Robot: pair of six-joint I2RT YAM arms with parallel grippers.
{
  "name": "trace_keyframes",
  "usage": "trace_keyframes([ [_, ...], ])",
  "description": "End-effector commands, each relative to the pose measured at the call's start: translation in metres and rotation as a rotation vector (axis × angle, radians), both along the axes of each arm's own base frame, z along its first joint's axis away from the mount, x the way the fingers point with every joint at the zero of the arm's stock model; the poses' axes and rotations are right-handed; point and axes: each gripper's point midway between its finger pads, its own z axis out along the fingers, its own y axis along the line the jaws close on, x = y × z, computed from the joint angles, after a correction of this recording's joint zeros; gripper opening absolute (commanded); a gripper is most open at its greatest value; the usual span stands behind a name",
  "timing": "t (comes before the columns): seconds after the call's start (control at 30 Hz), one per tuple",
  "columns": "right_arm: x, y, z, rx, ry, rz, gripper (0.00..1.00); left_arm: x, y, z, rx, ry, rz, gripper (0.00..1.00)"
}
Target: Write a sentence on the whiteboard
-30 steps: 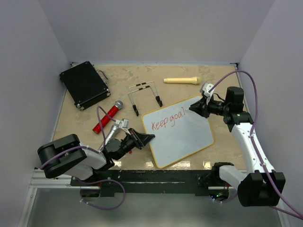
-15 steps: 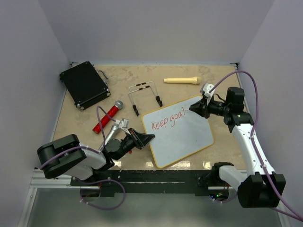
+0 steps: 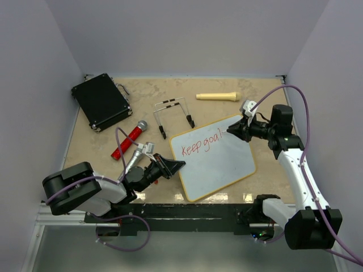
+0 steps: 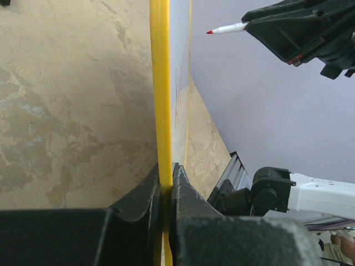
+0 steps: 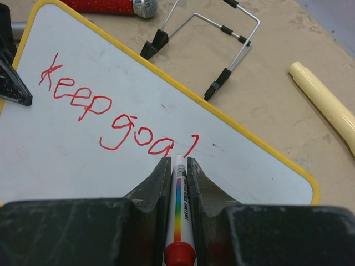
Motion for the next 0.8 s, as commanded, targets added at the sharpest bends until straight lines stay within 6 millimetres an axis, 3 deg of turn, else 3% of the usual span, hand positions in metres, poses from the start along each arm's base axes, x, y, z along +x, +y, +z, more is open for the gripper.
trace_keyframes([
  [0.0,-0.0009,0.0002,0.0066,0.007,-0.031,0.001,0.0,0.002,0.0019,0.009,0.03,-0.094,0.005,0.0],
  [0.5,-0.0036,-0.0024,0.0154,-0.041,-0.064,0.024,0.0,0.001,0.005,0.0119,0.026,-0.096,0.01,0.0],
  [0.77,-0.0013,-0.0019,0.0062,-0.05,-0.014,0.042,0.0,0.001,0.0051,0.0132,0.023,-0.099,0.011,0.0],
])
